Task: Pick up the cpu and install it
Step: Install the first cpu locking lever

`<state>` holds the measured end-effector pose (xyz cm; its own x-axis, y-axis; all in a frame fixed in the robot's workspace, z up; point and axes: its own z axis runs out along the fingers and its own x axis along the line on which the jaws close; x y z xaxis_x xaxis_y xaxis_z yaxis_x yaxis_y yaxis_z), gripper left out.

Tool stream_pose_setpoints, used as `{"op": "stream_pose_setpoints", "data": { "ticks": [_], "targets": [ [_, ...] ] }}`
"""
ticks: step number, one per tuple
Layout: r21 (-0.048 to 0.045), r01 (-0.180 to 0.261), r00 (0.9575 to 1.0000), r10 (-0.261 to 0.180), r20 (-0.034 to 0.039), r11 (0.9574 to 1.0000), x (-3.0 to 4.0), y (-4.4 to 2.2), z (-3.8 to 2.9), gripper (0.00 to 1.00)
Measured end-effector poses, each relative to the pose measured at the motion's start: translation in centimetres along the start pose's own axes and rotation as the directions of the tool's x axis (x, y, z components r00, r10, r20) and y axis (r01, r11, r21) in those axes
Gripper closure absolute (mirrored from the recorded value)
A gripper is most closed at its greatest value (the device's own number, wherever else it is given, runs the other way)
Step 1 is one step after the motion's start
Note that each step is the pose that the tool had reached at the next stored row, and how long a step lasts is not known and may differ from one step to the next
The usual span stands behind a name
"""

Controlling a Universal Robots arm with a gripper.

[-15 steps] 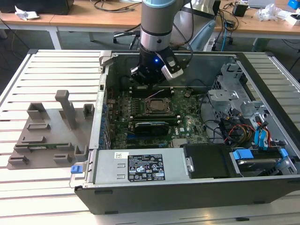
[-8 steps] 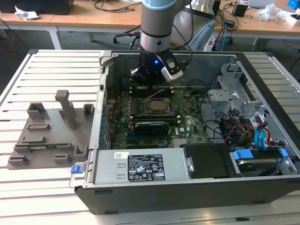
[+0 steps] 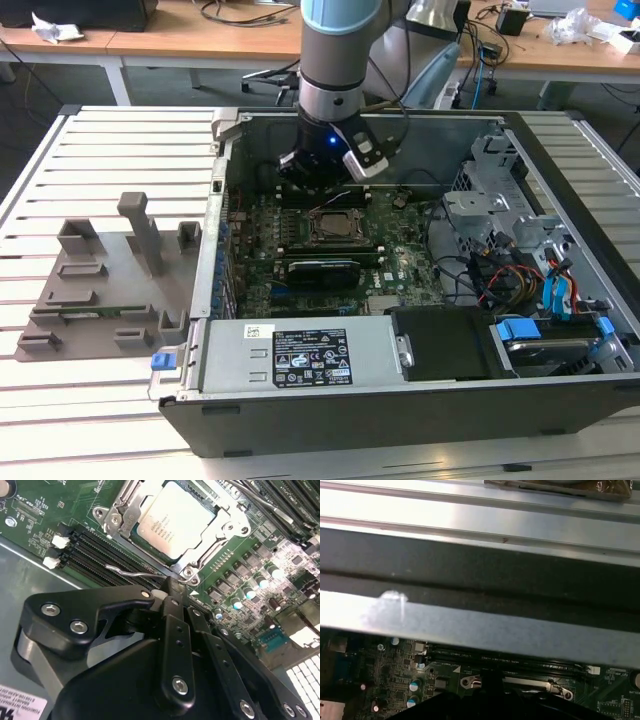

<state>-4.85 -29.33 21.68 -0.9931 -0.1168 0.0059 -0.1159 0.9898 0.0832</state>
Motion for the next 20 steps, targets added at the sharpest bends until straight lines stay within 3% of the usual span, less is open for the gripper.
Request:
{"op": "stream_pose_setpoints", "data": {
  "ticks": [7,20],
  "targets": [
    [0.0,0.004,1.0,-0.004,-0.0004,1.0,-0.38,-0.05,0.4,0.89],
    [-0.0007,0.004,1.0,-0.004,-0.0024,1.0,-2.25,-0.42,1.14,0.89]
  ]
}}
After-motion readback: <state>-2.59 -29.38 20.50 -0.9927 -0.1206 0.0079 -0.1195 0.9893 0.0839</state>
